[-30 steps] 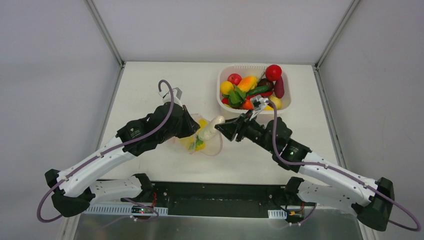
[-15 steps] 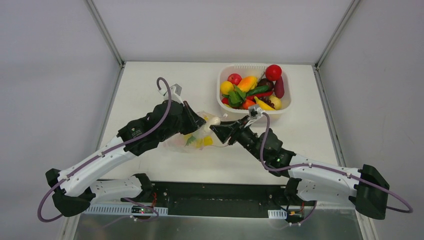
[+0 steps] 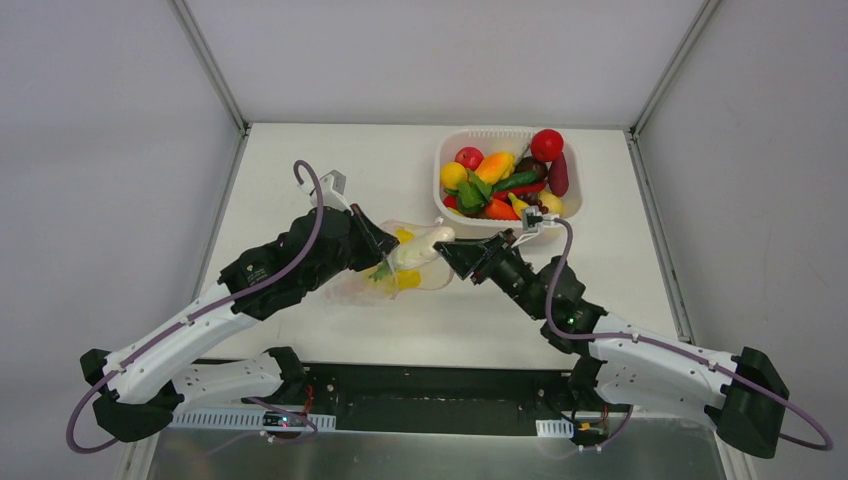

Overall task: Place the food in the zip-top bag and seal the zipper
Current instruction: Place the fake vegetable in the zipper food storage bag.

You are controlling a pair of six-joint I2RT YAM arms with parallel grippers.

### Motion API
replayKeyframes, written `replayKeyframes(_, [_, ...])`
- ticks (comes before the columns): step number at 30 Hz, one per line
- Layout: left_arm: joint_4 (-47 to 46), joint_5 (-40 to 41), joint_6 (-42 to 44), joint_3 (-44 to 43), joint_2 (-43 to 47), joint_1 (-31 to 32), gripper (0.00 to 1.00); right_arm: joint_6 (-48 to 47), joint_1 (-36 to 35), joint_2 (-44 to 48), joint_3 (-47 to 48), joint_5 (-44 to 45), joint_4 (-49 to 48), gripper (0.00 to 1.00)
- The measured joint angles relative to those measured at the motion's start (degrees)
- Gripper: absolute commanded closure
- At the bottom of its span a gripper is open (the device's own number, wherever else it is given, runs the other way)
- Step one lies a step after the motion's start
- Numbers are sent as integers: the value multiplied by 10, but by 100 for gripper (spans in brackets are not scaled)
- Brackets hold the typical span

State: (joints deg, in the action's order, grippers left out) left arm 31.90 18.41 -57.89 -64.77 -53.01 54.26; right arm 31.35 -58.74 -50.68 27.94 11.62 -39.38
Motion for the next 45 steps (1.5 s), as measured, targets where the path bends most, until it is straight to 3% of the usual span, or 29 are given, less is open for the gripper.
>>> replayKeyframes(10, [0,0,0,3,0,0,100,5,13,-126,57,-176,6,87])
replayKeyframes(16, [-1,0,-1,9,0,0,100,-73,13,-177,80,-216,6,81])
replayKeyframes(22, [-11,2,-8,18,5,-1,100,-182,13,-198,81,-244,-6,62])
replayKeyframes(24, [-14,2,-13,25,13,-5,100,-214,13,-208,92,-277,-6,51])
replayKeyframes(26, [-14,3,-16,29,23,-12,100,-229,15,-223,113,-312,1,33])
replayKeyframes(27, [-15,4,-17,29,27,-16,100,-234,17,-233,130,-335,6,33])
replayKeyframes(29, [-15,6,-18,30,37,-25,100,-236,24,-244,152,-367,9,16])
replayKeyframes(30, [-17,7,-20,31,44,-30,100,-232,30,-246,158,-381,9,13])
replayKeyframes(34, [-17,7,-28,40,62,-44,100,-212,67,-242,161,-429,11,18])
replayKeyframes(40, [-27,8,-35,62,75,-56,100,-204,94,-195,174,-454,91,56])
replayKeyframes(45, [-26,12,-38,66,85,-64,100,-212,94,-184,217,-454,167,63])
